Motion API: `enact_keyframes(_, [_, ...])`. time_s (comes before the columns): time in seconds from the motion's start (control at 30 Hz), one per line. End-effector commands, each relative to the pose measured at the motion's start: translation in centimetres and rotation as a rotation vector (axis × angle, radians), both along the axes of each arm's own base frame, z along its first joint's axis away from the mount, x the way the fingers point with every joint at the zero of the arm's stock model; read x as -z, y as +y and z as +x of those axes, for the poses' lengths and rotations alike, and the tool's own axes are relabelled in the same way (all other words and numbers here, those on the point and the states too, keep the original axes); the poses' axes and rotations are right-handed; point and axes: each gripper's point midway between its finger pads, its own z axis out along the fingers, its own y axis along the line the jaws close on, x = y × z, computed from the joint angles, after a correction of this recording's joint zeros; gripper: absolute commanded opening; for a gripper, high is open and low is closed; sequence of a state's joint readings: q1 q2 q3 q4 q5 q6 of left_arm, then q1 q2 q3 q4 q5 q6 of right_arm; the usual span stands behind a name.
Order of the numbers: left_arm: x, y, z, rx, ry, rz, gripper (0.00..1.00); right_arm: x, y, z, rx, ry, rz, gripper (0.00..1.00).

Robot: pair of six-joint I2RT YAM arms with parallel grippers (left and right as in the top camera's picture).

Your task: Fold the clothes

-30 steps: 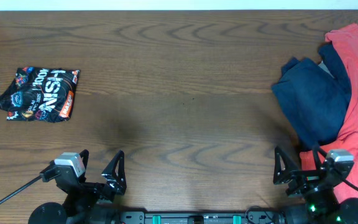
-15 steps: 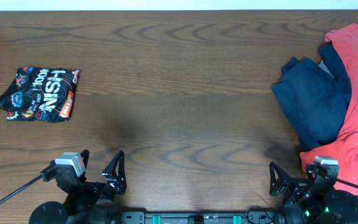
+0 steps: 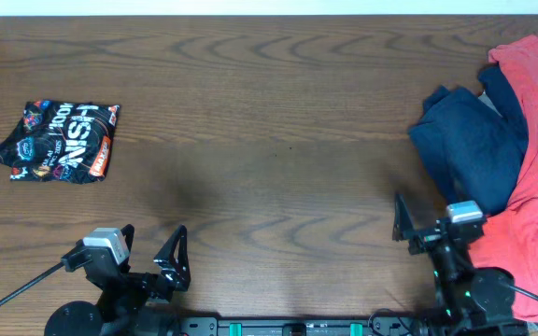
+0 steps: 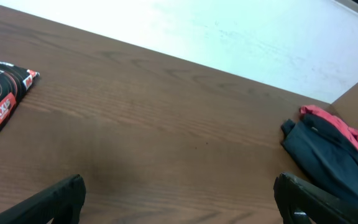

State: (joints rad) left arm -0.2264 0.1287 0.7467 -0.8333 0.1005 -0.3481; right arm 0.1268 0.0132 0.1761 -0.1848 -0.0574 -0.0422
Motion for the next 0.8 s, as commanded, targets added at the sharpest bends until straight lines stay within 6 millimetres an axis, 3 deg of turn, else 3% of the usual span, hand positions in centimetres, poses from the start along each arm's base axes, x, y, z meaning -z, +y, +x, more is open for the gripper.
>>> enact_keyframes(0.0, [0.1, 0.1, 0.0, -0.006, 0.004, -0.009, 0.98, 2.3, -0.2, 1.1, 0.015, -0.046, -0.08, 0.99])
enact_keyframes(0.23, [0.1, 0.1, 0.0, -0.006, 0.004, -0.009, 0.98, 5.2, -0.4, 1.3, 0.018, 0.029, -0.098, 0.99])
enact_keyframes(0.77, [0.1, 0.1, 0.0, -0.006, 0.004, -0.009, 0.98, 5.3, -0.3, 1.3, 0.018, 0.033, -0.098, 0.99])
